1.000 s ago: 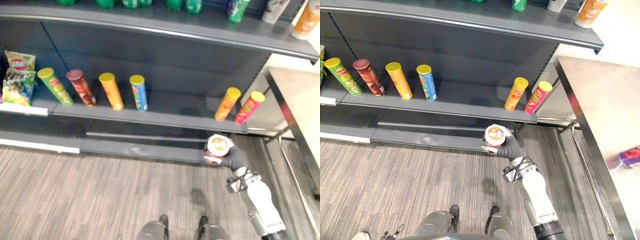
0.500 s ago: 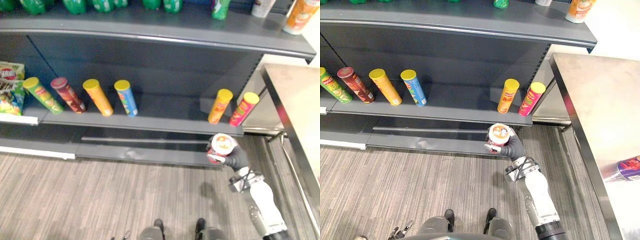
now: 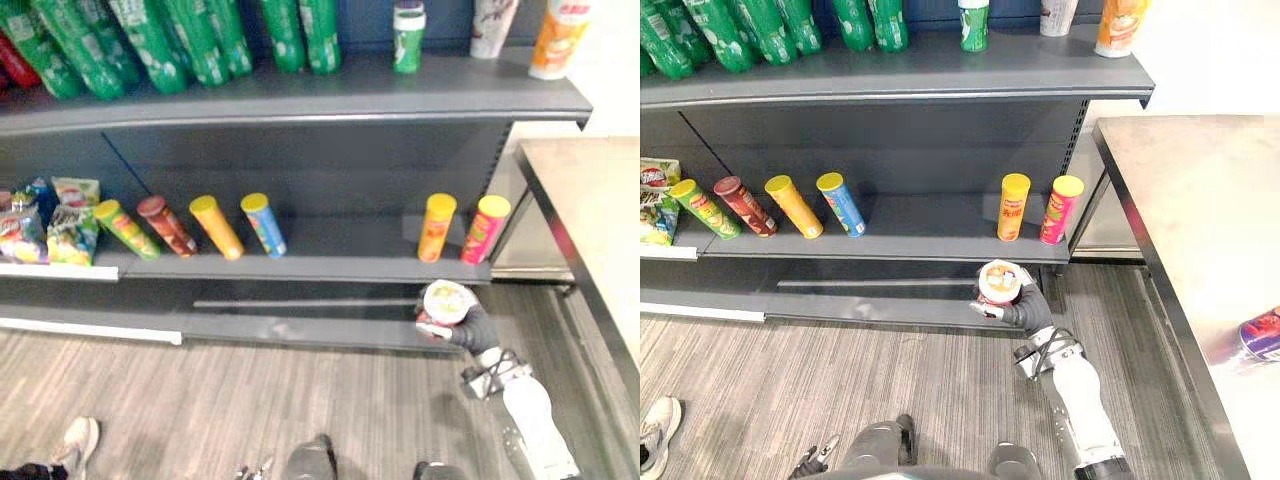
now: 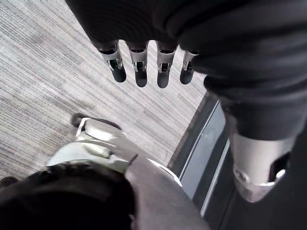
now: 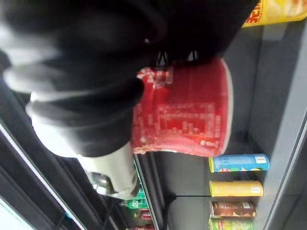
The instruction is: Put the gum and the chips on the shelf.
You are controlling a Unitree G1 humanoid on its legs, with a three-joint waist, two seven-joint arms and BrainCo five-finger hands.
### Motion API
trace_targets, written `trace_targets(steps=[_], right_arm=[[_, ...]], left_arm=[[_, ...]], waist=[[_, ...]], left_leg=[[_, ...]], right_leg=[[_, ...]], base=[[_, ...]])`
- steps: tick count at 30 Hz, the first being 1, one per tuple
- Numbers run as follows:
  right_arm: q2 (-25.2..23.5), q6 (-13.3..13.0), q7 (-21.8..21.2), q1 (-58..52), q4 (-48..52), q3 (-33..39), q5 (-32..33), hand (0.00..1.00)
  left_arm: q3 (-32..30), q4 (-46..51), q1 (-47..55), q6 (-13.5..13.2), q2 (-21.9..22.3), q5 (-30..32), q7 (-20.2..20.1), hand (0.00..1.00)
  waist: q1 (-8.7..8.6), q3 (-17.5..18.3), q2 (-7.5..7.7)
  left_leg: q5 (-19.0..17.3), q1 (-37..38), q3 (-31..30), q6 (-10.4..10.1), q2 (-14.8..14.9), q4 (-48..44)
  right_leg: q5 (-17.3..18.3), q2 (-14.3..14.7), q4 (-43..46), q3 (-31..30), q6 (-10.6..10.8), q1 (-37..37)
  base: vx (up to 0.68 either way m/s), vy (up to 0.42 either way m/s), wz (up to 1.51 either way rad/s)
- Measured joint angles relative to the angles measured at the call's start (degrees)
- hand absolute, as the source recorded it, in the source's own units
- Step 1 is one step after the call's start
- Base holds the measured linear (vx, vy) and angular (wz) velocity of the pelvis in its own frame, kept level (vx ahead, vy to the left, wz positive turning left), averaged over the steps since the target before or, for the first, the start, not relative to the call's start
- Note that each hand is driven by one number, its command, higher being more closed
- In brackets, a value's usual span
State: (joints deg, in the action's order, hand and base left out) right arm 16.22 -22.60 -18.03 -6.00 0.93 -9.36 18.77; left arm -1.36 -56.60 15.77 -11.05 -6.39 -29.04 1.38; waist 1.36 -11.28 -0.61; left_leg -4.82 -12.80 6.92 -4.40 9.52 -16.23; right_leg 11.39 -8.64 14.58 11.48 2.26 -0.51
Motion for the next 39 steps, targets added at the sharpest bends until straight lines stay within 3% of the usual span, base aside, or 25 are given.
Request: trace_targets(steps=[4,6,8,10,11,13,15,17,19,21,25,26,27,28,29,32,35,39], right_arm=[[2.9,-0.1,-1.2,-0.5,-2.2,-0.1,0.3,1.00],[3.0,-0.1,-2.1,-1.4,-3.4,-0.8,0.4,1.00],[2.8,-0.1,-2.3,-2.6,-3.2,-1.5,0.4,1.00],[2.8,0.0,-2.0,-3.1,-3.1,-1.4,0.4,1.00],[2.6,0.1,-1.9,-3.1,-3.1,-1.3,0.4,1.00],[1.3,0.2,-1.7,-3.2,-3.1,-0.5,0.3,1.00],[0.0,0.0,-0.9,-3.1,-2.6,0.2,0.3,1.00],[-0.2,-0.3,-0.7,-2.4,-2.2,0.0,0.3,1.00],[-0.9,-0.8,-0.6,-1.6,-2.3,-0.1,0.3,1.00],[-1.1,-0.8,0.1,0.6,-2.5,-0.6,0.3,1.00],[-1.1,-0.8,0.4,5.7,-3.5,-1.0,0.3,1.00],[-1.3,-0.8,0.4,6.3,-3.6,-1.3,0.3,1.00],[-2.0,-0.8,0.2,6.4,-3.6,-1.6,0.4,1.00],[-2.0,-0.7,0.1,6.3,-3.7,-2.0,0.6,1.00],[-1.5,-0.6,-0.1,6.3,-3.7,-2.3,1.5,1.00],[-1.2,-0.2,-0.8,6.1,-3.7,-2.5,2.6,1.00],[-1.1,1.1,-1.8,6.1,-3.6,-2.7,2.7,1.00],[-0.9,1.8,-2.0,5.9,-3.6,-4.1,2.7,1.00]], left_arm=[[1.1,-0.8,1.5,0.3,0.7,0.0,-0.2,0.00],[1.1,-1.9,1.5,-0.1,0.0,0.5,-0.3,0.00],[1.4,-2.3,0.7,-0.3,-1.8,2.3,-0.1,0.00],[2.4,-2.6,-0.3,-0.3,-2.8,3.0,0.1,0.00],[2.8,-2.7,-0.6,-0.5,-2.8,2.9,0.1,0.00],[3.3,-2.7,-0.5,-0.6,-2.8,3.0,0.0,0.00],[3.2,-2.6,-0.1,-1.1,-2.8,3.8,-0.2,0.00],[3.2,-2.5,0.0,-1.4,-2.8,5.1,0.0,0.00],[3.2,-2.5,-0.2,-1.3,-2.8,5.1,0.1,0.00],[2.6,-1.9,-0.5,-1.3,-2.8,5.1,0.2,0.00],[1.5,-1.6,-1.0,-1.2,-2.7,5.0,0.8,0.00],[1.1,-1.6,-1.0,-1.2,-2.8,4.8,1.0,0.00],[0.7,-1.6,-1.0,-1.1,-3.5,4.4,1.2,0.00],[0.1,-1.7,-1.0,-0.9,-4.1,4.3,1.3,0.00],[-1.2,-1.7,-1.3,-0.4,-3.0,4.2,2.0,0.00],[-1.9,-1.7,-1.3,0.0,-1.4,2.7,2.3,0.00],[-3.5,-1.8,-0.8,0.0,-0.2,2.6,2.5,0.00],[-3.6,-1.7,-0.8,-0.3,0.3,2.8,2.9,0.00]], waist=[[0.10,0.5,-1.80],[0.32,1.5,-0.87],[0.07,3.1,1.64],[0.16,3.6,2.58],[0.32,3.7,2.29],[0.29,3.7,1.89],[0.29,3.7,1.98],[0.34,3.5,1.62],[0.01,3.4,1.68],[0.35,3.3,1.46],[0.67,2.9,1.77],[0.82,2.5,2.75],[0.89,2.0,4.64],[1.09,1.7,5.46],[1.87,1.8,4.66],[1.36,1.5,2.57],[1.49,1.9,2.09],[1.13,2.2,1.35]], left_leg=[[0.8,2.4,-0.2,-0.8,1.9,3.6],[1.8,2.9,1.1,-1.1,-0.3,1.8],[0.4,2.8,3.4,1.0,-4.1,2.0],[-0.8,2.1,4.5,2.8,-6.7,2.0],[-1.1,2.2,5.1,3.4,-7.4,2.1],[-1.2,3.8,5.3,4.4,-7.8,3.2],[-1.8,7.5,6.1,5.3,-7.8,5.4],[-2.1,9.9,6.7,6.0,-7.6,7.2],[-2.4,11.1,7.0,6.5,-6.8,7.8],[-2.4,12.0,7.8,6.5,-5.2,8.3],[-3.5,12.0,8.3,4.6,-3.0,7.2],[-4.2,12.0,8.3,3.4,-2.9,6.0],[-5.1,11.9,8.0,2.1,-3.5,5.0],[-5.8,11.7,7.8,1.2,-3.6,4.2],[-6.5,11.2,7.6,0.0,-1.5,2.9],[-5.0,11.4,6.1,-2.4,1.8,5.0],[-2.1,14.2,5.9,-4.3,3.6,10.3],[0.0,15.4,6.3,-5.1,3.9,14.2]], right_leg=[[2.1,0.6,1.8,-3.2,3.0,1.2],[2.0,-1.5,0.2,-5.3,4.6,2.6],[0.9,-5.2,-3.7,-6.1,5.9,3.0],[-1.0,-7.7,-4.3,-7.1,6.9,2.7],[-3.1,-8.3,-3.1,-7.9,7.1,1.6],[-5.4,-8.6,1.6,-8.6,5.4,-0.4],[-8.9,-8.7,10.0,-8.4,1.7,-3.6],[-10.6,-9.0,15.1,-8.1,1.3,-6.1],[-7.8,-8.5,16.5,-6.4,1.7,-6.8],[-4.9,-6.0,13.3,-3.4,2.0,-8.1],[-6.8,-3.1,0.5,-2.0,3.6,-8.9],[-9.8,-3.3,-1.6,-2.3,3.5,-8.8],[-13.4,-3.8,-2.6,-2.4,3.5,-8.3],[-11.0,-4.2,-2.9,-2.1,5.3,-7.7],[-9.6,-2.5,-4.5,-1.3,5.3,-6.8],[-9.7,1.2,-7.4,1.5,4.1,-5.2],[-10.7,3.8,-9.9,2.9,2.7,-3.1],[-10.9,4.8,-11.3,3.4,2.2,-3.1]], base=[[0.17,0.253,-0.44],[0.24,0.366,-0.45],[0.23,0.315,-0.16],[0.26,0.311,-0.03],[0.23,0.252,-0.08],[0.25,0.209,-0.13],[0.26,0.192,-0.17],[0.20,0.121,-0.17],[0.17,0.053,-0.09],[0.16,-0.017,-0.21],[0.09,-0.121,-0.11],[0.05,-0.216,0.06],[0.04,-0.254,0.09],[0.04,-0.317,0.04],[0.03,-0.252,0.00],[0.09,-0.250,0.15],[0.13,-0.162,0.08],[0.13,-0.085,0.03]])
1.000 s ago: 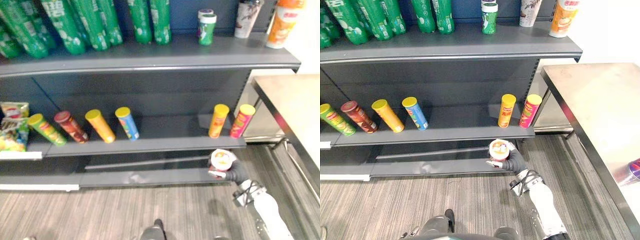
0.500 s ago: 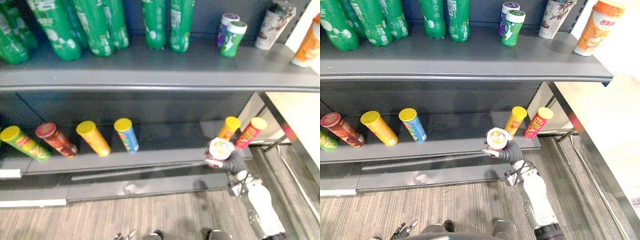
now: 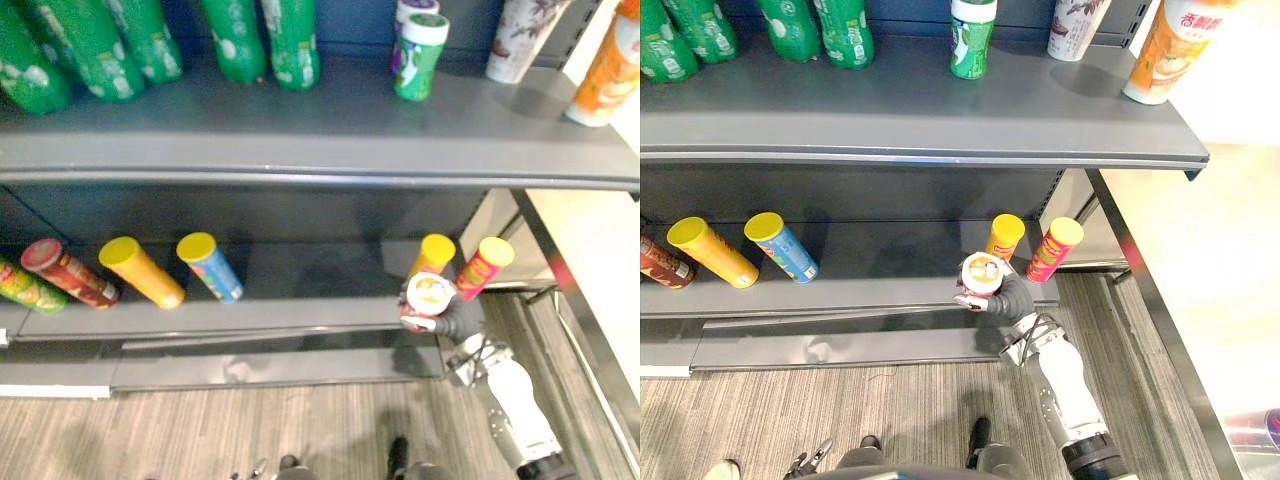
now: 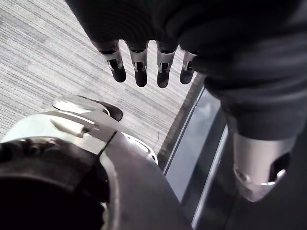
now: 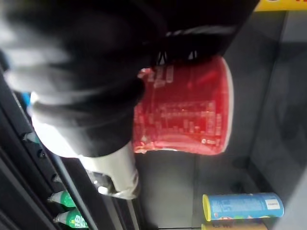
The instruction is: Put the gum and the chips on the shelf.
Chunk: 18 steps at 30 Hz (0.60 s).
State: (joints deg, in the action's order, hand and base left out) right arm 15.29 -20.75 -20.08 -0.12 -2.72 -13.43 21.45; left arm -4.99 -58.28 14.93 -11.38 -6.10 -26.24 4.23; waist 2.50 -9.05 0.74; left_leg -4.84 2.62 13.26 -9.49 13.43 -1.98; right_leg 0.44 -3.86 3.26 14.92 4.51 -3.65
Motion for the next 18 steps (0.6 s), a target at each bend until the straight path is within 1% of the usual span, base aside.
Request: trace_targets(steps=[3,7,10,13,15,16,17,18], right_arm=[[-0.1,0.8,0.5,-0.4,-0.3,-0.7,-0.2,1.00],[-0.2,1.4,2.8,-2.0,-0.6,-0.6,-0.4,1.00],[-0.2,1.9,4.6,-2.6,-2.9,-0.5,-0.9,1.00],[-0.2,2.6,6.4,-3.4,-4.5,0.4,-0.9,1.00],[-0.3,3.8,7.4,-3.9,-4.7,1.7,-0.9,1.00],[-0.3,3.9,7.5,-4.0,-4.7,1.8,-0.9,1.00],[-0.3,4.2,9.0,-4.3,-4.7,3.3,-0.9,1.00],[-0.4,4.3,9.3,-4.4,-4.7,4.1,-0.9,1.00]], left_arm=[[0.0,0.1,0.0,-0.5,0.3,0.1,0.0,0.00],[0.2,0.1,0.0,-0.8,0.3,0.6,0.0,0.00],[0.7,0.1,0.0,-0.9,0.2,1.9,0.0,0.00],[1.7,0.1,-0.1,-0.9,0.3,2.7,0.0,0.00],[1.9,0.1,-0.1,-0.9,0.2,2.8,0.0,0.00],[1.9,0.1,-0.1,-0.9,0.1,2.8,0.0,0.00],[1.9,0.1,-0.1,-0.7,0.0,2.8,0.0,0.00],[2.0,0.1,-0.1,-0.6,-0.1,2.8,0.0,0.00]], waist=[[-0.24,0.4,-0.49],[-0.22,1.5,-0.84],[-0.95,1.6,-1.01],[-0.94,2.0,-1.56],[-1.03,2.1,-1.54],[-1.03,2.1,-1.51],[-1.20,2.2,-1.31],[-1.23,2.2,-1.26]], left_leg=[[0.1,1.0,0.4,-0.1,-0.3,0.9],[0.2,2.0,2.1,0.0,-1.1,1.4],[1.0,3.1,2.4,0.2,-1.7,2.2],[1.2,3.9,3.3,0.4,-1.8,3.2],[1.8,4.6,3.6,0.5,-2.0,4.3],[1.9,4.6,3.6,0.6,-2.0,4.4],[2.4,4.6,3.6,0.9,-2.3,5.1],[2.5,4.6,3.6,0.9,-2.3,5.1]], right_leg=[[-0.3,-0.1,-1.0,-0.2,0.0,0.9],[-1.8,-0.3,-3.6,-1.5,0.2,2.1],[-2.3,-0.6,-4.3,-1.9,0.3,2.9],[-2.6,-0.5,-4.3,-2.5,0.3,3.0],[-2.9,-0.5,-4.2,-2.7,0.2,3.0],[-3.0,-0.6,-4.2,-2.7,0.2,3.0],[-3.1,-0.7,-4.3,-2.7,0.2,2.9],[-3.1,-0.7,-4.3,-2.7,0.2,2.9]], base=[[0.05,0.012,-0.03],[0.03,0.033,-0.13],[-0.02,0.020,-0.07],[-0.06,0.006,-0.10],[-0.07,-0.006,-0.04],[-0.09,-0.012,0.00],[-0.10,-0.011,0.01],[-0.08,-0.009,0.02]])
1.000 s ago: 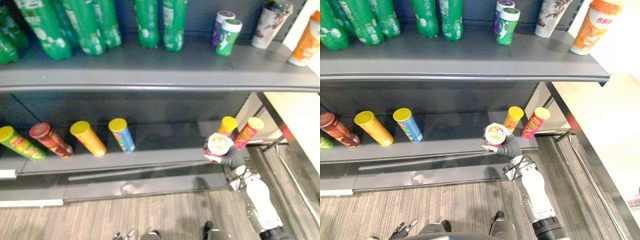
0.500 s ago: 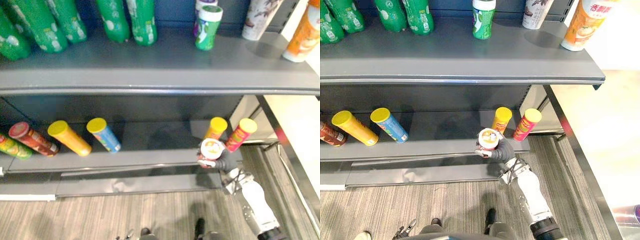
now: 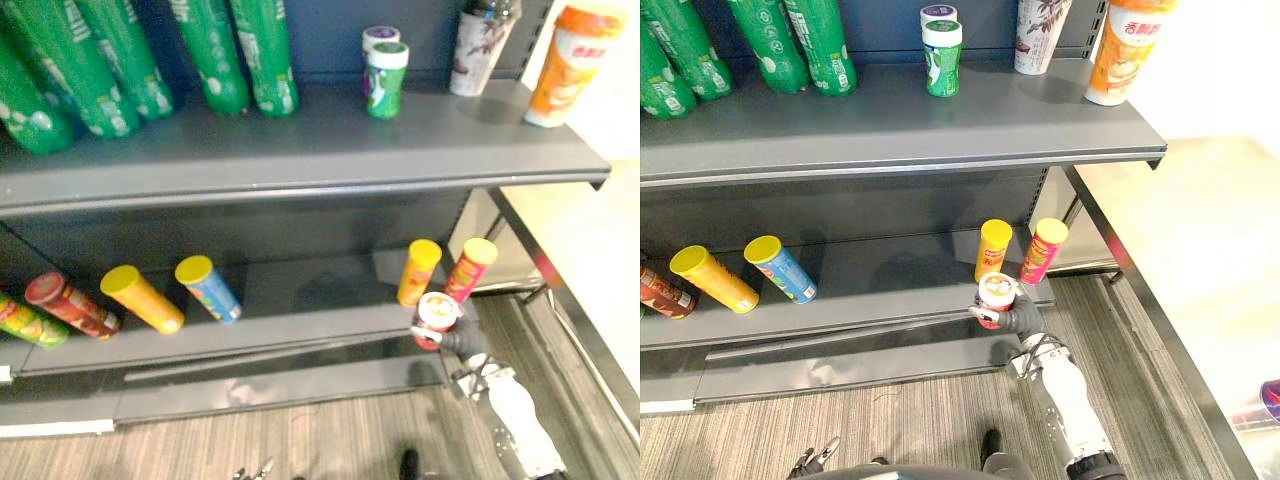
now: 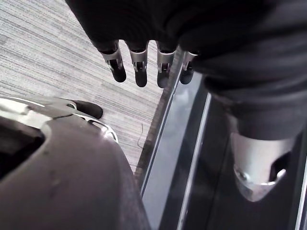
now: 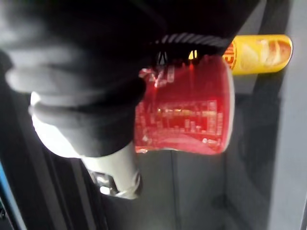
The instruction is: Put the gum and the chips on the shelf.
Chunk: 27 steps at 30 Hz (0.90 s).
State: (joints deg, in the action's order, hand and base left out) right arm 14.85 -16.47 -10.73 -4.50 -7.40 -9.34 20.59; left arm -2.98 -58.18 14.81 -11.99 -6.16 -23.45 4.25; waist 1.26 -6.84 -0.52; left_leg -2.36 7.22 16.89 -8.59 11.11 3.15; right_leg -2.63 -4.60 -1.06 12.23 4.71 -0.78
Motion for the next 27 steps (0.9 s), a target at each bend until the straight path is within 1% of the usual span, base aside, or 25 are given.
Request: trace_targets(steps=[3,5,7,8,9,11,12,14,16,18,20,21,25,27], right_arm=[[-0.1,0.7,1.8,-0.3,0.0,4.1,0.0,1.00],[-0.1,2.0,2.7,-0.3,0.1,7.8,0.0,1.00],[0.2,2.7,3.3,-0.3,0.3,10.6,0.0,1.00],[0.8,3.7,3.6,-0.3,1.0,12.7,0.0,1.00],[1.0,4.0,3.7,-0.4,1.4,13.8,0.0,1.00],[2.8,4.6,4.2,-0.3,3.3,18.9,0.0,1.00],[3.5,4.7,4.2,-0.2,3.5,20.1,0.1,1.00],[6.2,5.0,4.3,0.0,4.8,24.2,0.1,1.00],[8.2,5.1,4.5,0.2,4.8,26.7,0.2,1.00],[10.3,5.4,5.6,1.9,4.8,28.8,0.6,1.00],[11.3,5.5,6.4,3.2,4.8,29.3,0.8,1.00],[12.8,5.9,7.1,4.9,4.8,29.3,0.8,1.00],[14.9,6.5,9.0,9.2,4.8,29.3,0.9,1.00],[16.1,6.7,9.5,11.5,4.8,29.3,0.9,1.00]], left_arm=[[0.3,-0.1,0.1,0.2,-0.4,1.5,0.0,0.00],[0.3,-0.1,0.2,0.4,-0.7,2.4,0.0,0.00],[0.2,-0.1,0.2,0.8,-0.8,4.0,0.0,0.00],[0.2,-0.1,0.3,0.9,-0.8,4.5,0.0,0.00],[0.2,-0.1,0.3,0.9,-0.8,4.6,0.0,0.00],[-0.2,0.0,0.1,1.0,-0.9,4.6,0.0,0.00],[-0.3,0.0,0.1,1.0,-0.9,4.6,0.0,0.00],[-1.0,0.0,0.1,1.3,-1.0,4.7,0.0,0.00],[-1.6,0.1,0.1,1.5,-1.2,6.0,0.0,0.00],[-2.0,0.5,0.0,1.5,-1.4,6.3,0.0,0.00],[-2.0,0.8,0.0,1.5,-1.4,6.3,0.0,0.00],[-2.1,1.3,0.1,1.5,-1.4,6.3,0.0,0.00],[-2.6,1.3,0.2,1.6,-1.3,6.3,0.3,0.00],[-3.1,1.3,0.3,2.2,-1.3,6.3,0.4,0.00]], waist=[[-0.22,0.1,0.20],[-0.42,0.2,0.44],[-0.47,0.3,0.57],[-0.71,0.4,0.59],[-1.08,0.4,0.61],[-1.84,0.4,0.70],[-1.85,0.5,0.72],[-2.74,1.0,1.01],[-2.85,1.9,1.33],[-2.96,2.4,1.81],[-2.98,2.4,1.88],[-2.97,2.4,1.91],[-2.96,2.6,2.06],[-2.91,2.6,2.13]], left_leg=[[0.6,0.2,0.0,0.2,-0.4,0.8],[0.7,0.3,0.3,0.3,-0.6,0.9],[0.6,0.8,1.0,0.2,-0.6,1.2],[0.6,1.3,1.6,0.1,-0.6,1.8],[0.5,1.3,1.6,0.1,-0.6,1.8],[0.4,1.8,2.6,-0.1,-0.6,2.0],[0.4,2.0,3.0,-0.1,-0.6,2.1],[0.5,2.0,3.2,0.0,-0.7,2.3],[0.3,2.1,3.6,-0.1,-0.8,2.2],[0.3,2.4,4.3,-0.2,-0.8,2.2],[0.3,2.5,4.4,-0.2,-0.8,2.2],[0.2,2.8,4.6,-0.2,-0.9,2.2],[0.2,3.0,4.5,-0.1,-0.9,2.2],[0.3,2.9,4.5,-0.1,-1.0,2.2]], right_leg=[[-0.2,-0.2,0.0,-0.2,0.2,-0.1],[-0.3,-0.3,0.0,-0.6,0.4,-0.1],[-0.4,-0.2,0.0,-1.4,0.5,-0.2],[-0.4,-0.1,0.0,-1.9,0.5,-0.2],[-0.5,-0.1,0.0,-2.0,0.5,-0.2],[-0.6,-0.1,0.0,-2.6,0.4,-0.4],[-0.7,0.0,0.0,-2.9,0.4,-0.4],[-0.7,0.0,0.0,-3.2,0.4,-0.6],[-0.8,0.1,0.1,-3.4,0.5,-0.9],[-0.8,0.2,0.1,-3.7,0.5,-0.9],[-0.8,0.2,0.2,-3.8,0.5,-0.9],[-0.8,0.2,0.3,-4.0,0.5,-0.8],[-0.8,0.1,0.3,-3.9,0.5,-0.6],[-0.7,0.0,0.3,-3.9,0.5,-0.6]], base=[[-0.06,-0.004,0.02],[-0.04,-0.003,-0.05],[-0.01,-0.003,-0.18],[0.00,0.001,-0.20],[0.02,0.006,-0.14],[0.04,0.012,-0.15],[0.05,0.015,-0.20],[0.06,0.013,-0.10],[0.06,0.011,-0.09],[0.06,0.007,-0.11],[0.01,-0.003,-0.07],[0.00,-0.005,-0.05],[-0.03,-0.012,0.00],[-0.02,-0.006,0.00]])
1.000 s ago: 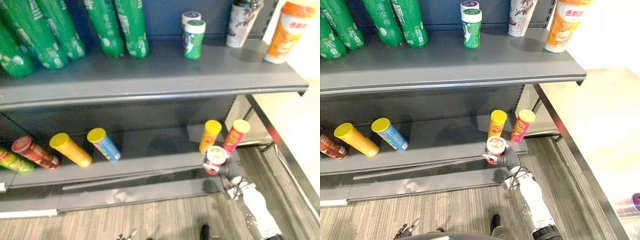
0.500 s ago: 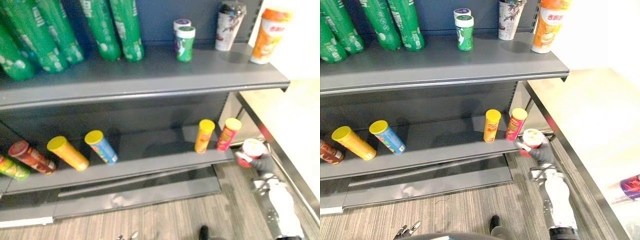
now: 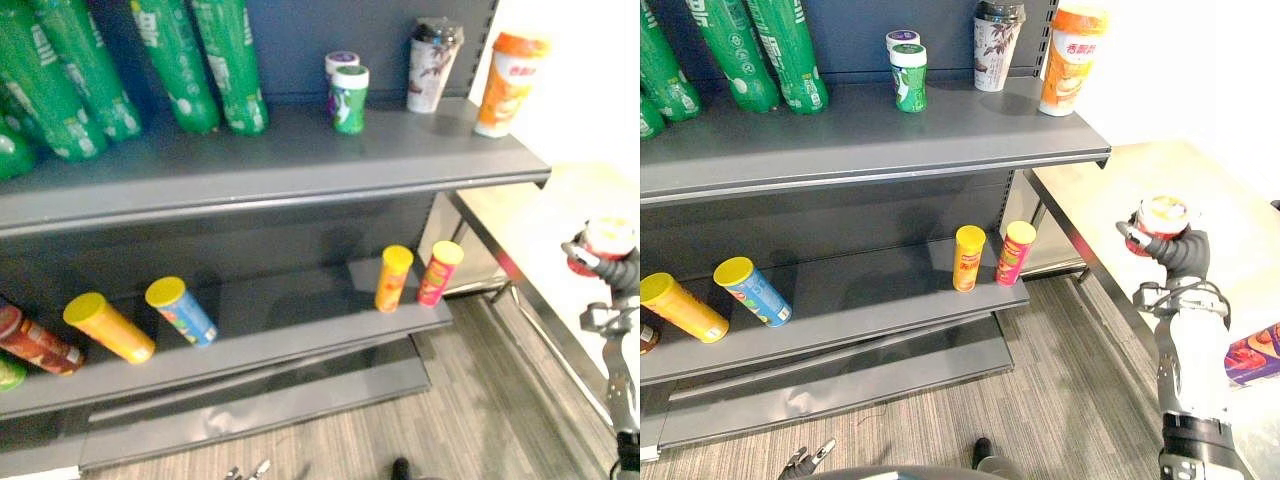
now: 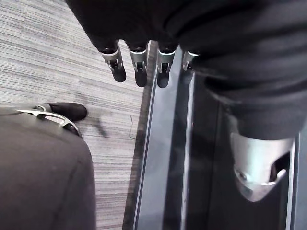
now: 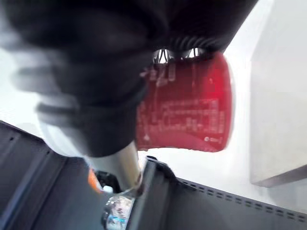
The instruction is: Put the gum and the chips on the shelf.
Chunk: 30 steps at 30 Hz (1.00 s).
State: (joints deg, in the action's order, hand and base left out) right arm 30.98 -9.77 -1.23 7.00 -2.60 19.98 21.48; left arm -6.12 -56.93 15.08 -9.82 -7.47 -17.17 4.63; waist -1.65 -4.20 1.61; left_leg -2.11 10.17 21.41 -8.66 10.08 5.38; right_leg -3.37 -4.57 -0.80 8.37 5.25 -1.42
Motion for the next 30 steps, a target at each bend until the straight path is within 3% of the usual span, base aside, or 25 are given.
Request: trace_targets(steps=[7,13,20,30], right_arm=[[4.6,2.1,1.7,10.5,-0.2,-0.4,3.9,1.00],[6.2,4.5,1.9,21.0,-0.3,-6.3,6.1,1.00],[6.2,7.9,1.5,27.8,-0.2,-12.7,6.7,1.00],[3.9,12.8,1.1,32.0,0.7,-19.0,6.7,1.00]], left_arm=[[-0.2,-0.1,1.2,0.0,0.1,0.6,0.0,0.00],[-1.0,-0.3,0.9,0.0,0.2,2.3,0.0,0.00],[-1.0,-0.3,0.3,-0.1,0.2,2.7,-0.1,0.00],[-0.9,-0.3,0.1,0.0,0.3,2.8,-0.1,0.00]], waist=[[0.20,0.3,0.48],[0.34,1.1,1.20],[1.97,1.4,1.55],[2.18,1.5,1.33]], left_leg=[[0.1,-0.2,-0.3,0.1,-0.5,0.4],[0.1,-0.4,-1.3,0.2,-0.5,0.4],[0.3,-1.0,-2.0,0.5,-0.4,0.0],[0.6,-1.2,-3.3,0.7,-0.3,0.4]], right_leg=[[-0.1,-0.6,-0.1,0.2,0.2,0.0],[-0.9,-0.5,-1.4,0.9,0.1,0.7],[-1.4,-0.5,-2.2,1.7,0.0,0.9],[-1.4,-0.6,-2.3,2.7,-0.1,1.6]], base=[[-0.01,-0.002,0.01],[0.01,-0.007,0.05],[0.01,-0.008,0.07],[-0.02,-0.008,0.05]])
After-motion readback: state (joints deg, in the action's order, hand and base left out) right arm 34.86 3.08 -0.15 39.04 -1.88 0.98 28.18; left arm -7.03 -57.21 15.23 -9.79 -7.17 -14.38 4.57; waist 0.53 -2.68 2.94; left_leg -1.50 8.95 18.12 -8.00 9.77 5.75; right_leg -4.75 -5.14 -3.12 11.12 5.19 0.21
